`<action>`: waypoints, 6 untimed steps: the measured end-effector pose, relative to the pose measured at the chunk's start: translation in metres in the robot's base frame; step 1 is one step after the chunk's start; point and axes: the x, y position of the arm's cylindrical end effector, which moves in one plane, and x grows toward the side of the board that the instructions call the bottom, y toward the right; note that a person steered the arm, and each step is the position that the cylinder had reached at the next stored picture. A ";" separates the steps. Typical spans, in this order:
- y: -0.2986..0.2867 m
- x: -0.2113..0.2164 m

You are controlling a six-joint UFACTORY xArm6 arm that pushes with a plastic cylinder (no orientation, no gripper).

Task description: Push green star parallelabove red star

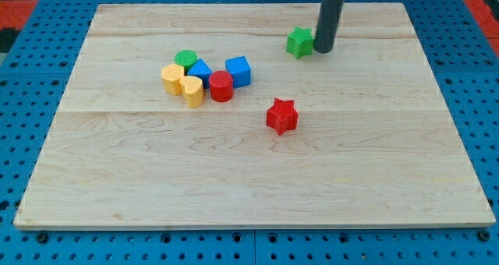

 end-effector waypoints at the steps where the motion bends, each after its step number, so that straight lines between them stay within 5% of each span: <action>1: 0.013 -0.033; 2: 0.019 -0.055; 4: -0.047 -0.001; 6: -0.010 0.008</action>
